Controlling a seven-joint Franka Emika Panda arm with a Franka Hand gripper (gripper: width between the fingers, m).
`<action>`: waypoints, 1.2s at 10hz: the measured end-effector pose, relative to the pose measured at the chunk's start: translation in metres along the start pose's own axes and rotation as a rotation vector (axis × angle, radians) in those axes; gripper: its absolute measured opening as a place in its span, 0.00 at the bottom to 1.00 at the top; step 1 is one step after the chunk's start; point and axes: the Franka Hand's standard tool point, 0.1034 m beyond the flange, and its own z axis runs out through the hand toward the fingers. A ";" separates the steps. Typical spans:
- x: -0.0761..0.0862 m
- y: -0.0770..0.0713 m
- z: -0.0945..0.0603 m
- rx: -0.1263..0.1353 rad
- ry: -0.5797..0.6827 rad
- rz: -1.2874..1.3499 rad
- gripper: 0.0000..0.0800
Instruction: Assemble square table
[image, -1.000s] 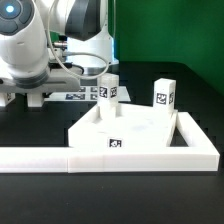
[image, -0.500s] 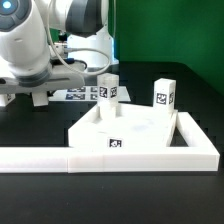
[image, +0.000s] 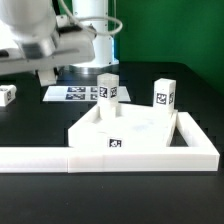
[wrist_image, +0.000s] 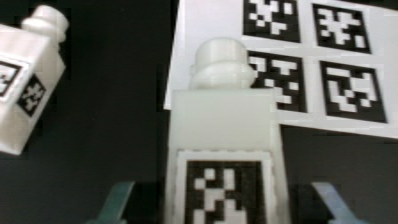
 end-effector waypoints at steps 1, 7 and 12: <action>-0.001 -0.001 -0.002 -0.004 0.008 -0.003 0.36; 0.026 0.002 -0.017 -0.021 0.282 -0.008 0.36; 0.058 -0.004 -0.081 -0.105 0.626 -0.070 0.36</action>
Offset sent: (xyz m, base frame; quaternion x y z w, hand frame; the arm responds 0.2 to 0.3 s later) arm 0.0000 0.0000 0.0000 0.0000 0.1296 0.0000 0.9916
